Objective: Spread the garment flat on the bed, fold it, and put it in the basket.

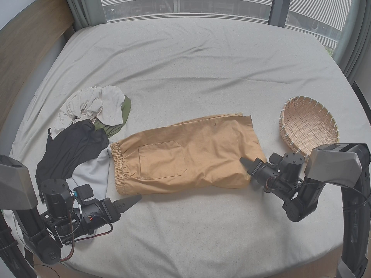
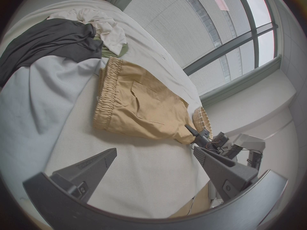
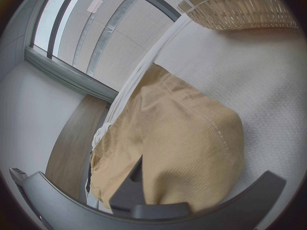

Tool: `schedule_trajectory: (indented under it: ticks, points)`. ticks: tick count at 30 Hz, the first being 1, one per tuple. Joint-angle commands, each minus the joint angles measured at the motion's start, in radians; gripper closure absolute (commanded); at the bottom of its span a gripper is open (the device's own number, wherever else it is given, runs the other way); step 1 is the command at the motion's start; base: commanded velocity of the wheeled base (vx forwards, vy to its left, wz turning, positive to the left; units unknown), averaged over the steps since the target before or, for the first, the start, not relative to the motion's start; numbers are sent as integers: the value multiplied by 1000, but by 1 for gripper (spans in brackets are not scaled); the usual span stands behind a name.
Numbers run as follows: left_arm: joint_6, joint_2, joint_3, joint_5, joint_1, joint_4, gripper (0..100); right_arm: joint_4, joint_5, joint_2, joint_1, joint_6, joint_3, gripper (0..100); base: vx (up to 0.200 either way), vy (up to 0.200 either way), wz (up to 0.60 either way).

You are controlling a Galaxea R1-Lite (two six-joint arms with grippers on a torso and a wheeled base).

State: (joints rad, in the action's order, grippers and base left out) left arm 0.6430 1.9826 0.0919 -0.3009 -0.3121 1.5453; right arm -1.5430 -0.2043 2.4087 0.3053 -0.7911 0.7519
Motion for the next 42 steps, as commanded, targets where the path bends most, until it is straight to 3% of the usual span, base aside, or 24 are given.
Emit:
schedule_trajectory:
  ticks: [1, 8, 13, 17, 24, 29, 30, 37, 42]
  points:
    - [7, 24, 0, 12, 10, -1, 0, -2, 3, -89, -2, 1, -77, 100, 0, 0, 0]
    - [9, 27, 3, 14, 19, -1, 0, 0, 25, -157, -14, 21, -180, 100, 0, 0, 0]
    - [9, 30, 8, 14, 28, -1, 0, 1, 36, -227, -38, 133, -353, 100, 0, 0, 0]
    - [6, 52, 19, 12, 28, 1, 0, 3, 34, -284, -61, 151, -456, 100, 0, 0, 0]
    - [4, 114, 74, 12, 27, 1, 0, 3, 26, -303, -114, 233, -548, 100, 0, 0, 0]
    - [4, 162, 118, 14, 22, 1, 0, 3, 8, -299, -117, 240, -551, 100, 0, 0, 0]
    - [6, 168, 126, 14, 22, 1, 0, 3, 0, -299, -115, 240, -551, 0, 0, 0, 0]
    - [9, 213, 173, 12, 21, 1, 0, 3, 5, -303, -101, 239, -580, 0, 0, 0, 0]
    - [9, 269, 226, 14, 21, 2, 0, 1, 2, -299, -158, 240, -599, 0, 0, 0, 0]
